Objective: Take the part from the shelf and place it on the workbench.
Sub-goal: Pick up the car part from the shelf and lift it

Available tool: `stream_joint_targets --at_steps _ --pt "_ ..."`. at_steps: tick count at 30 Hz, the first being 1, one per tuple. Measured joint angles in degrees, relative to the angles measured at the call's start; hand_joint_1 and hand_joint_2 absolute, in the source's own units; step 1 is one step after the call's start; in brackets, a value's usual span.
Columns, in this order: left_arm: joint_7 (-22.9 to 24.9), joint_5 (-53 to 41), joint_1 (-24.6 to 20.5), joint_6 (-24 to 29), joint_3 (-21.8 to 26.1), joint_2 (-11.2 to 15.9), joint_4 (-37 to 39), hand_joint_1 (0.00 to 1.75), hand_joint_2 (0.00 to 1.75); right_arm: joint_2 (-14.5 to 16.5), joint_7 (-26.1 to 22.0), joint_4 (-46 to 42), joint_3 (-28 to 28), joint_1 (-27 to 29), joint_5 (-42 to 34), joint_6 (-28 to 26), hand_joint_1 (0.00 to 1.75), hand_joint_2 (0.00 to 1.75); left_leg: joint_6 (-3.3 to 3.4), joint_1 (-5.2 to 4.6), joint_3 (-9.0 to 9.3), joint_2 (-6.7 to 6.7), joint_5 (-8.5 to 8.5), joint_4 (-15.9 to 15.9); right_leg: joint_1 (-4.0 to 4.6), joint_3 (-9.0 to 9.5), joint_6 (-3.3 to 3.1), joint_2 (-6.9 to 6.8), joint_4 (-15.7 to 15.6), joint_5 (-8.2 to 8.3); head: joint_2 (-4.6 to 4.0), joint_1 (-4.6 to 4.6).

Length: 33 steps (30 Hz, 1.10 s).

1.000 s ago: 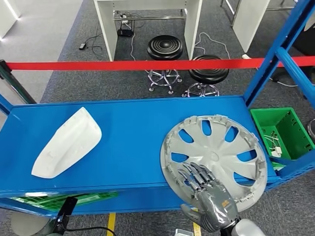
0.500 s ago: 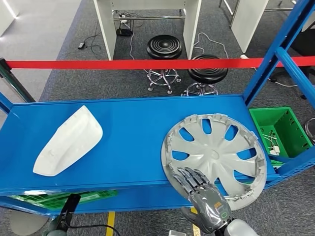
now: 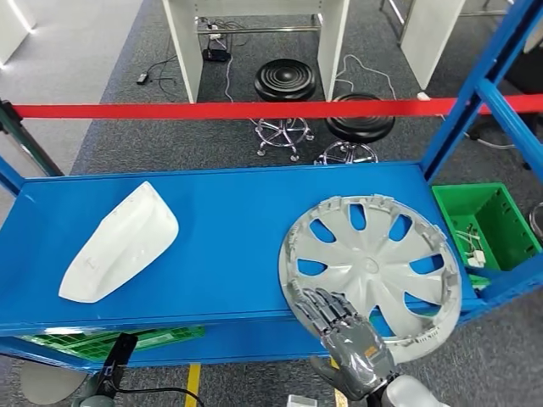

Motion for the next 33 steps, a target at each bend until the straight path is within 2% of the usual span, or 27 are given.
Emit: stream_joint_targets --at_steps 2,3,4,7,8,9,10,12,13,15,17,18,19,20,22,23,24,25,27,28,29,32,33 --pt "-0.05 0.15 -0.01 -0.07 0.0 -0.04 0.0 0.0 0.0 -0.01 1.15 0.31 -0.01 -0.1 0.87 0.51 0.0 1.75 -0.6 0.15 -0.15 0.04 -0.19 0.15 -0.03 -0.18 -0.71 0.04 0.01 0.16 0.0 -0.07" --pt "-0.1 0.26 -0.03 -0.1 0.0 -0.1 0.0 0.0 0.0 -0.01 1.85 0.46 -0.03 -0.17 1.45 0.65 0.0 1.75 -0.9 0.2 -0.54 0.07 -0.91 1.03 -0.11 -0.17 -1.1 0.02 -0.08 0.24 0.0 -0.16" --pt "-0.17 0.39 -0.06 -0.12 0.0 -0.16 0.0 0.0 0.0 0.0 2.6 0.57 -0.06 -0.22 2.07 0.63 0.0 1.75 -1.17 0.22 -1.48 0.1 -2.28 3.13 -0.22 -0.13 -1.43 -0.02 -0.19 0.33 0.0 -0.25" --pt "-0.33 0.64 -0.02 -0.13 0.05 -0.23 0.0 0.0 0.0 0.03 4.96 0.85 -0.1 0.02 3.99 0.15 0.0 1.75 -1.61 0.24 -6.52 0.14 -7.29 13.95 -0.25 -0.18 -1.86 -0.13 -0.21 0.3 0.0 -0.43" --pt "-0.38 0.73 0.07 -0.13 0.08 -0.23 0.0 0.0 0.0 0.04 5.71 0.92 -0.11 0.22 4.47 -0.11 0.0 1.75 -1.63 0.24 -7.55 0.14 -7.6 16.0 -0.25 -0.17 -1.88 -0.13 -0.21 0.3 0.0 -0.45" --pt "-0.46 0.84 0.14 -0.13 0.11 -0.23 0.0 0.0 0.0 0.05 6.43 0.97 -0.14 0.46 4.8 -0.4 0.0 1.75 -1.59 0.24 -7.58 0.14 -6.72 15.85 -0.26 -0.14 -1.87 -0.11 -0.21 0.29 0.0 -0.45" --pt "-0.55 0.93 0.18 -0.12 0.14 -0.22 0.0 0.0 0.0 0.06 7.05 0.99 -0.18 0.68 4.99 -0.69 0.0 1.75 -1.51 0.25 -6.55 0.14 -4.91 13.52 -0.28 -0.08 -1.85 -0.09 -0.2 0.28 0.0 -0.44" --pt "-0.72 1.09 0.15 -0.1 0.16 -0.19 0.0 0.0 0.0 0.08 8.09 1.0 -0.38 1.12 5.05 -1.27 0.0 1.75 -1.33 0.25 -2.87 0.15 -1.02 5.72 -0.18 0.01 -1.6 -0.04 -0.09 0.15 0.0 -0.47" --pt "-0.76 1.12 0.11 -0.09 0.17 -0.17 0.0 0.0 0.0 0.09 8.49 0.99 -0.56 1.34 5.04 -1.52 0.0 1.75 -1.16 0.25 -1.46 0.11 -0.08 2.71 -0.06 -0.05 -1.37 -0.01 -0.01 0.09 0.0 -0.46" --pt "-0.83 1.17 0.16 -0.02 0.25 -0.17 0.0 0.0 0.0 0.09 9.16 0.91 -0.96 1.81 4.97 -1.9 0.0 1.75 -0.68 0.15 -0.47 0.01 0.04 0.3 0.16 -0.2 -0.81 0.05 -0.02 0.14 0.0 -0.46" --pt "-0.87 1.19 0.29 0.04 0.49 -0.2 0.0 0.0 0.0 0.1 9.67 0.8 -1.19 2.22 4.81 -2.13 0.0 1.75 0.0 0.22 -0.53 0.01 0.14 0.13 0.06 -0.28 -0.27 0.04 -0.12 0.1 0.0 -0.47" --pt "-0.9 1.19 0.33 0.05 0.64 -0.23 0.0 0.0 0.0 0.11 9.9 0.74 -1.3 2.41 4.75 -2.26 0.0 1.75 0.38 0.31 -0.48 0.04 0.19 0.05 0.03 -0.62 0.02 -0.01 0.57 -0.48 0.0 -0.35" --pt "-0.92 1.19 0.32 0.07 0.79 -0.24 0.0 0.0 0.0 0.12 10.12 0.68 -1.42 2.58 4.72 -2.38 0.0 1.75 0.72 0.44 -0.44 0.07 0.24 -0.02 0.0 -1.53 0.3 -0.07 2.45 -1.68 0.0 -0.19" --pt "-0.94 1.19 0.32 0.11 0.92 -0.22 0.0 0.0 0.0 0.13 10.36 0.63 -1.52 2.76 4.71 -2.46 0.0 1.75 0.98 0.49 -0.41 0.11 0.23 -0.04 -0.04 -3.03 0.54 -0.14 5.59 -3.4 0.0 -0.05" --pt "-0.96 1.19 0.38 0.18 1.13 -0.14 0.0 0.0 0.0 0.14 10.74 0.63 -1.64 3.08 4.65 -2.55 0.0 1.75 1.27 0.42 -0.41 0.15 0.17 -0.04 -0.13 -6.77 0.86 -0.19 13.47 -6.82 0.0 0.14" --pt "-0.96 1.19 0.41 0.2 1.19 -0.12 0.0 0.0 0.0 0.14 10.91 0.65 -1.65 3.27 4.59 -2.55 0.0 1.75 1.3 0.37 -0.39 0.15 0.15 -0.04 -0.16 -7.96 0.91 -0.19 15.93 -7.39 0.0 0.13" --pt "-0.96 1.19 0.43 0.2 1.22 -0.13 0.0 0.0 0.0 0.14 11.04 0.67 -1.66 3.44 4.53 -2.55 0.0 1.75 1.3 0.34 -0.34 0.14 0.13 -0.03 -0.17 -8.14 0.9 -0.19 16.26 -6.86 0.0 0.13" --pt "-0.96 1.19 0.44 0.2 1.23 -0.16 0.0 0.0 0.0 0.14 11.19 0.69 -1.66 3.55 4.46 -2.54 0.0 1.75 1.26 0.35 -0.24 0.11 0.1 -0.03 -0.17 -7.12 0.83 -0.2 14.2 -5.3 0.0 0.13" --pt "-0.96 1.19 0.44 0.2 1.26 -0.2 0.0 0.0 0.0 0.14 11.39 0.73 -1.73 3.6 4.42 -2.51 0.0 1.75 0.99 0.3 0.0 0.03 -0.06 0.01 -0.2 -3.02 0.67 -0.2 6.21 -1.63 0.0 0.14" --pt "-0.96 1.19 0.43 0.2 1.28 -0.2 0.0 0.0 0.0 0.15 11.44 0.74 -1.78 3.58 4.38 -2.49 0.0 1.75 0.75 0.19 0.01 0.0 -0.13 0.09 -0.2 -1.21 0.53 -0.16 2.83 -0.6 0.0 0.11" --pt "-0.96 1.19 0.43 0.2 1.29 -0.19 0.0 0.0 0.0 0.17 11.5 0.77 -1.83 3.61 4.31 -2.48 0.0 1.75 0.47 0.07 -0.05 -0.02 -0.12 0.14 -0.19 -0.16 0.37 -0.1 0.84 -0.23 0.0 0.05" --pt "-0.96 1.19 0.42 0.2 1.33 -0.15 0.0 0.0 0.0 0.21 11.76 0.86 -1.88 3.83 3.68 -2.4 0.0 1.75 -0.4 0.11 -0.26 -0.03 -0.04 0.18 -0.1 0.06 -0.5 0.02 0.14 -0.24 0.0 -0.06" --pt "-0.96 1.19 0.43 0.2 1.33 -0.17 0.0 0.0 0.0 0.22 11.85 0.88 -1.9 3.84 3.51 -2.38 0.0 1.75 -0.69 0.16 -0.44 0.0 -0.48 0.62 -0.16 0.09 -0.88 0.01 0.06 -0.16 0.0 -0.14"
